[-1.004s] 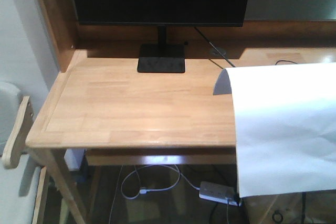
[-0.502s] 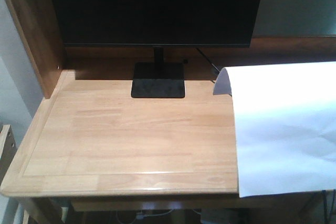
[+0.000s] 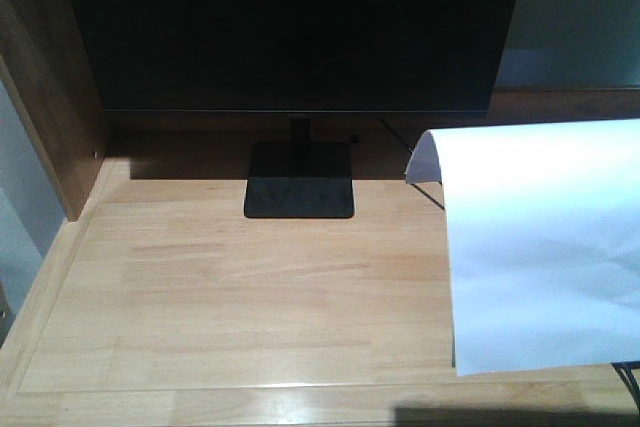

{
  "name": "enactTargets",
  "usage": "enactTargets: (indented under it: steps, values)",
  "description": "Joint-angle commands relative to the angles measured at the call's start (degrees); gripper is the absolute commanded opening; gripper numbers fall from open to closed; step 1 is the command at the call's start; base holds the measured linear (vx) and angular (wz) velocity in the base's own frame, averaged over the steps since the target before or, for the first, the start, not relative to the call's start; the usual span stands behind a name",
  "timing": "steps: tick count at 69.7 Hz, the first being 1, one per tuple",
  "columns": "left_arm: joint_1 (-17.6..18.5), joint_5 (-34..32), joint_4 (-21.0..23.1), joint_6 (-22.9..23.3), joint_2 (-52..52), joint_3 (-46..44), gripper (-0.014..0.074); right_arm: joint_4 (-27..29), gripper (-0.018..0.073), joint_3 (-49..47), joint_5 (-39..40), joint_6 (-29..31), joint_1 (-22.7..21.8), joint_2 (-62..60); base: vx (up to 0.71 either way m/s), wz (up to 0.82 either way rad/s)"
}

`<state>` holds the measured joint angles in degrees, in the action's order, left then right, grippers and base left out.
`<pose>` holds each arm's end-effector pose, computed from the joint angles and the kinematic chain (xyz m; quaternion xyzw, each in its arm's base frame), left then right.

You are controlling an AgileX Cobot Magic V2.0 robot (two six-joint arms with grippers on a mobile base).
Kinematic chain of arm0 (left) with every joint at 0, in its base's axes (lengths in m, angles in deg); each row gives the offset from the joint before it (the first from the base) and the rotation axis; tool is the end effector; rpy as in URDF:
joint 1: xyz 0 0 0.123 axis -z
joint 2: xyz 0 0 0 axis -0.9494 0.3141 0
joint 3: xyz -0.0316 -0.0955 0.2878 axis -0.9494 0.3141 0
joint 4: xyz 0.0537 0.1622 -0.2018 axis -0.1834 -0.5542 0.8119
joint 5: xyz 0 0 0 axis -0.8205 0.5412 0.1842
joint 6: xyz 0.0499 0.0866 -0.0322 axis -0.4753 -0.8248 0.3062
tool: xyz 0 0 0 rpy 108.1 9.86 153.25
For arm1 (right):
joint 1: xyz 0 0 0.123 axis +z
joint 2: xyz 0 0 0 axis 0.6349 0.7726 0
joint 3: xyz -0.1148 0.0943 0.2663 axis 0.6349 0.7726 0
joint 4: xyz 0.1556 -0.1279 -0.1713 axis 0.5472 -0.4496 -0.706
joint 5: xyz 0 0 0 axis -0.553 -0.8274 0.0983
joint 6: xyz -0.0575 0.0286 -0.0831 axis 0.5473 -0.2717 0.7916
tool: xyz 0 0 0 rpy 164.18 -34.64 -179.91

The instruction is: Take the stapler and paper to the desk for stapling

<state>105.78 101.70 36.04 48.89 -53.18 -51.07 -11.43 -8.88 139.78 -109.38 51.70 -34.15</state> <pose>-0.0482 -0.0020 0.4073 0.3806 0.6813 -0.2254 0.5833 0.0432 0.0396 0.3540 0.0223 0.3317 0.6402 0.6926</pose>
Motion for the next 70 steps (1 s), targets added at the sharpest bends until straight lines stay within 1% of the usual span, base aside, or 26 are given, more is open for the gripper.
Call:
enactTargets:
  steps: [1,70]
  values:
    - [0.27,-6.52,1.39,0.00,1.22,-1.33,-0.0006,0.51,-0.0006,-1.44,2.24,0.08,-0.44,0.49,0.11,0.00]
    - [0.27,-6.52,1.39,0.00,1.22,-1.33,-0.0006,0.51,-0.0006,-1.44,2.24,0.08,-0.44,0.49,0.04,0.01]
